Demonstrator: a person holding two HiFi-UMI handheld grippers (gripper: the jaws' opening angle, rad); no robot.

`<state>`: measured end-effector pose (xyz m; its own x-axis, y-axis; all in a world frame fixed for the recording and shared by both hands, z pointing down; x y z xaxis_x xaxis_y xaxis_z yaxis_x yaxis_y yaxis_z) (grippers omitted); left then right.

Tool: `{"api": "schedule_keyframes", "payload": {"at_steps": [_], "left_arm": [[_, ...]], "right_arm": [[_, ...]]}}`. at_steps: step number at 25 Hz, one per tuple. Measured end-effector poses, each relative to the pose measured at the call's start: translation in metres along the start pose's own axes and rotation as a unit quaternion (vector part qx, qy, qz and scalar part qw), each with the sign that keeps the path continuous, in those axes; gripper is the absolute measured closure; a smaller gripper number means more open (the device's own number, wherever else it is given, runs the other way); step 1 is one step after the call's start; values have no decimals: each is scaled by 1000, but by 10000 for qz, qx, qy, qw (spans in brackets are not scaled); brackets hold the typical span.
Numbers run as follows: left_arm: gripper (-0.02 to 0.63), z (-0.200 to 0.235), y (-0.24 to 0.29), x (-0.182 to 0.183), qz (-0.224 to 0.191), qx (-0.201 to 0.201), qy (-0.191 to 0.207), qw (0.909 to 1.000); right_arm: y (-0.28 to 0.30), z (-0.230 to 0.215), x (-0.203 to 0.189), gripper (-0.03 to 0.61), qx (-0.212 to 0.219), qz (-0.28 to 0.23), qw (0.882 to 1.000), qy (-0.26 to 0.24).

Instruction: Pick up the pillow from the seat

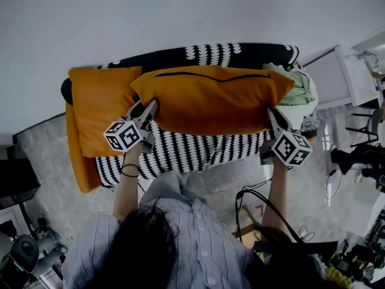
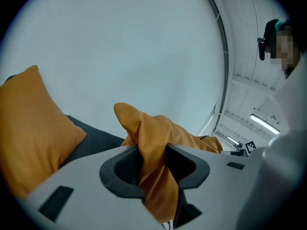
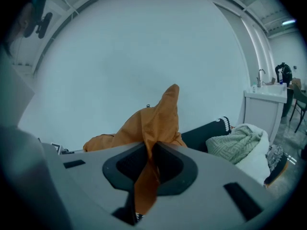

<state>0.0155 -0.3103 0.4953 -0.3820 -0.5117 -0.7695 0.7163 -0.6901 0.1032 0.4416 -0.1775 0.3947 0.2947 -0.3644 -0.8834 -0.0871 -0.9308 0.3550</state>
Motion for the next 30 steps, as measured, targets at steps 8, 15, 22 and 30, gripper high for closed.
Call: {"api": "schedule_keyframes", "payload": {"at_steps": [8, 15, 22, 30], "left_arm": [[456, -29, -49, 4, 133, -175, 153, 9996], [456, -56, -101, -2, 234, -381, 428, 9981], [456, -67, -116, -3, 442, -436, 422, 9972], [456, -81, -164, -11, 416, -383, 615, 9965]], "right_arm": [[-75, 20, -41, 515, -206, -132, 9986, 458], [-149, 42, -91, 517, -338, -392, 9954, 809], [-171, 47, -101, 517, -494, -450, 9929, 988], [-210, 64, -144, 518, -504, -567, 9901, 1184]]}}
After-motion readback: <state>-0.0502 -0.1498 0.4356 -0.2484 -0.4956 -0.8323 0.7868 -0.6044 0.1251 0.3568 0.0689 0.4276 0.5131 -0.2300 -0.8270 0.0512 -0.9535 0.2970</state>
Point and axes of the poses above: the fingertips, and each gripper's own axes: y forward along the fingers, z to its left, x out of its top, the point moved 7 cm from there along -y, backward along the fingers, and after that the axes turned 3 degrees about -z, right-handed, at the moved point
